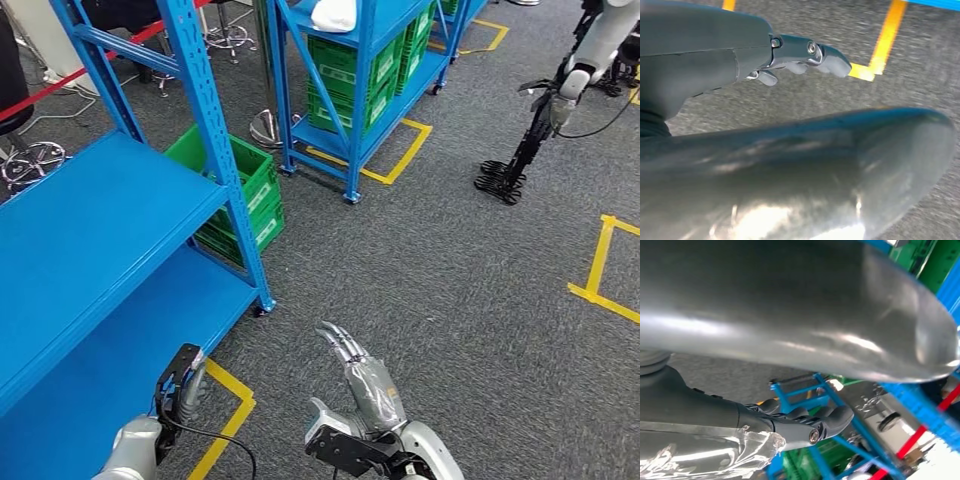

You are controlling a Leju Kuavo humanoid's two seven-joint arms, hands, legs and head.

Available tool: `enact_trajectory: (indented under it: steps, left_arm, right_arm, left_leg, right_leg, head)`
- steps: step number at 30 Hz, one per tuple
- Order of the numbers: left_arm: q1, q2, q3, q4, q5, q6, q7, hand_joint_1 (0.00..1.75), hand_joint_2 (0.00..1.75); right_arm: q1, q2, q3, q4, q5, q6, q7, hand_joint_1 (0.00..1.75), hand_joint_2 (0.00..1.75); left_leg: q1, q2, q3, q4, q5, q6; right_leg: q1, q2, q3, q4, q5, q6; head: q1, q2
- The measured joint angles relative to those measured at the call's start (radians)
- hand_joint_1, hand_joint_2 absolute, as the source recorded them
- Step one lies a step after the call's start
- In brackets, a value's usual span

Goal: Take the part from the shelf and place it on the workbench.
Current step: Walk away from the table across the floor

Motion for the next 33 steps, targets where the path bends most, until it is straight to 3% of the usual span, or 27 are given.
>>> enact_trajectory:
  steps: [1, 3, 5, 7, 8, 9, 10, 12, 14, 16, 18, 20, 22, 23, 24, 25, 27, 29, 31, 33]
  left_arm:
    - [0.004, -0.002, 0.001, -0.002, 0.000, 0.000, 0.002, 0.00, 0.00]
    - [0.007, -0.003, 0.002, -0.005, 0.000, 0.000, 0.003, 0.00, 0.00]
    - [0.003, -0.006, 0.002, -0.009, -0.001, 0.000, 0.003, 0.00, 0.00]
    - [0.003, -0.008, 0.003, -0.010, -0.001, 0.000, 0.003, 0.00, 0.00]
    - [0.005, -0.008, 0.003, -0.010, -0.001, 0.000, 0.003, 0.00, 0.00]
    - [0.006, -0.008, 0.004, -0.010, -0.001, 0.000, 0.003, 0.00, 0.00]
    - [0.007, -0.008, 0.004, -0.010, -0.001, 0.000, 0.003, 0.00, 0.00]
    - [0.005, -0.009, 0.005, -0.010, -0.001, 0.000, 0.003, 0.00, 0.00]
    - [0.005, -0.009, 0.005, -0.011, -0.001, 0.000, 0.004, 0.00, 0.00]
    - [0.009, -0.007, 0.006, -0.012, -0.001, 0.000, 0.004, 0.00, 0.00]
    - [0.010, -0.007, 0.006, -0.013, -0.001, 0.001, 0.005, 0.00, 0.00]
    - [0.007, -0.009, 0.006, -0.013, -0.001, 0.000, 0.005, 0.00, 0.00]
    - [0.007, -0.011, 0.006, -0.013, -0.001, 0.000, 0.005, 0.00, 0.00]
    - [0.008, -0.011, 0.006, -0.013, -0.001, 0.000, 0.006, 0.00, 0.00]
    - [0.009, -0.010, 0.006, -0.013, -0.001, 0.000, 0.006, 0.00, 0.00]
    - [0.009, -0.009, 0.006, -0.013, -0.002, 0.000, 0.006, 0.00, 0.00]
    - [0.006, -0.008, 0.006, -0.013, -0.003, 0.000, 0.006, 0.00, 0.00]
    - [0.002, -0.009, 0.006, -0.013, -0.005, 0.000, 0.006, 0.00, 0.00]
    - [0.003, -0.008, 0.006, -0.013, -0.007, 0.000, 0.008, 0.00, 0.00]
    - [0.005, -0.007, 0.007, -0.013, -0.008, 0.000, 0.011, 0.00, 0.00]
  right_arm:
    - [-0.001, 0.000, 0.000, 0.000, 0.000, 0.000, 0.000, 0.00, 0.00]
    - [-0.002, 0.000, 0.000, -0.001, 0.000, -0.001, -0.001, 0.00, 0.00]
    - [0.000, -0.001, 0.000, -0.001, 0.000, -0.001, -0.001, 0.00, 0.00]
    - [0.003, -0.001, 0.000, 0.000, 0.000, -0.001, 0.000, 0.00, 0.00]
    - [0.003, -0.002, 0.000, 0.000, 0.000, -0.001, 0.000, 0.00, 0.00]
    - [0.003, -0.002, 0.000, 0.000, 0.000, -0.001, 0.000, 0.00, 0.00]
    - [0.002, -0.002, 0.000, 0.000, 0.000, -0.001, 0.000, 0.00, 0.00]
    - [0.001, -0.002, 0.000, 0.000, 0.000, -0.001, -0.001, 0.00, 0.00]
    - [0.001, -0.002, 0.000, 0.000, 0.001, -0.001, -0.001, 0.00, 0.00]
    - [-0.001, -0.002, 0.000, 0.000, 0.002, -0.001, 0.000, 0.00, 0.00]
    - [-0.002, -0.002, 0.000, 0.000, 0.002, -0.001, -0.001, 0.00, 0.00]
    - [-0.001, -0.002, 0.000, 0.000, 0.002, -0.001, -0.001, 0.00, 0.00]
    - [0.000, -0.003, 0.000, 0.000, 0.002, -0.001, -0.002, 0.00, 0.00]
    - [0.000, -0.003, 0.000, 0.000, 0.002, -0.001, -0.002, 0.00, 0.00]
    - [0.000, -0.003, 0.000, 0.000, 0.002, -0.001, -0.002, 0.00, 0.00]
    - [-0.001, -0.003, 0.000, 0.000, 0.002, -0.001, -0.002, 0.00, 0.00]
    - [-0.002, -0.003, 0.000, 0.000, 0.002, -0.001, -0.002, 0.00, 0.00]
    - [-0.003, -0.003, 0.000, 0.000, 0.003, -0.001, -0.004, 0.00, 0.00]
    - [-0.003, -0.003, 0.000, 0.000, 0.004, -0.001, -0.004, 0.00, 0.00]
    - [-0.005, -0.003, 0.000, 0.000, 0.005, -0.001, -0.005, 0.00, 0.00]
  left_leg:
    - [0.001, -0.011, -0.001, 0.000, 0.001, 0.006]
    - [0.004, -0.035, -0.001, -0.001, 0.005, 0.018]
    - [0.006, -0.060, -0.002, -0.002, 0.007, 0.026]
    - [0.005, -0.089, -0.004, -0.001, 0.009, 0.030]
    - [0.005, -0.104, -0.004, -0.001, 0.009, 0.029]
    - [0.005, -0.119, -0.004, -0.001, 0.010, 0.028]
    - [0.005, -0.134, -0.004, -0.001, 0.011, 0.027]
    - [0.005, -0.161, -0.007, 0.001, 0.014, 0.019]
    - [0.008, -0.183, -0.017, 0.001, 0.020, 0.007]
    - [0.013, -0.194, -0.026, -0.002, 0.026, -0.007]
    - [0.011, -0.151, -0.043, 0.027, 0.004, -0.016]
    - [0.007, -0.092, -0.095, 0.136, -0.060, -0.021]
    - [0.009, -0.075, -0.151, 0.261, -0.111, -0.027]
    - [0.009, -0.073, -0.159, 0.283, -0.111, -0.028]
    - [0.009, -0.070, -0.147, 0.266, -0.093, -0.029]
    - [0.009, -0.061, -0.116, 0.212, -0.062, -0.029]
    - [0.006, -0.013, -0.038, 0.073, -0.007, -0.026]
    - [0.001, 0.016, -0.002, 0.002, 0.007, -0.015]
    - [0.000, -0.006, -0.005, -0.002, 0.007, 0.000]
    - [0.004, -0.031, -0.005, -0.003, 0.010, 0.011]
  right_leg:
    - [-0.002, 0.002, 0.001, 0.003, -0.004, 0.006]
    - [-0.008, 0.051, -0.016, 0.051, -0.038, 0.017]
    - [-0.012, 0.110, -0.072, 0.176, -0.101, 0.023]
    - [-0.012, 0.122, -0.128, 0.287, -0.137, 0.022]
    - [-0.012, 0.123, -0.136, 0.294, -0.128, 0.020]
    - [-0.012, 0.126, -0.124, 0.262, -0.102, 0.017]
    - [-0.014, 0.138, -0.094, 0.197, -0.064, 0.014]
    - [-0.022, 0.193, -0.033, 0.065, -0.012, 0.012]
    - [-0.026, 0.224, -0.012, 0.016, -0.003, 0.010]
    - [-0.023, 0.203, -0.012, 0.012, 0.003, 0.000]
    - [-0.023, 0.175, -0.011, 0.004, 0.010, -0.014]
    - [-0.022, 0.144, -0.012, 0.000, 0.012, -0.021]
    - [-0.020, 0.112, -0.014, 0.000, 0.011, -0.023]
    - [-0.020, 0.097, -0.014, 0.000, 0.010, -0.023]
    - [-0.020, 0.083, -0.013, 0.000, 0.010, -0.022]
    - [-0.020, 0.070, -0.012, 0.000, 0.009, -0.021]
    - [-0.015, 0.047, -0.009, 0.004, 0.004, -0.014]
    - [-0.007, 0.026, -0.007, 0.007, -0.001, -0.005]
    - [-0.006, 0.005, -0.004, 0.006, -0.005, 0.004]
    - [-0.010, 0.032, -0.011, 0.031, -0.027, 0.016]
  head:
    - [0.001, 0.000]
    - [0.004, 0.000]
    - [0.008, 0.000]
    - [0.009, 0.000]
    - [0.009, 0.000]
    - [0.009, 0.000]
    - [0.009, 0.000]
    - [0.009, 0.000]
    - [0.008, 0.000]
    - [0.008, 0.000]
    - [0.003, 0.000]
    - [-0.004, 0.000]
    - [-0.005, 0.000]
    - [-0.005, 0.000]
    - [-0.005, 0.000]
    - [-0.005, 0.000]
    - [-0.006, 0.000]
    - [-0.005, 0.000]
    - [-0.003, 0.000]
    - [0.000, 0.000]
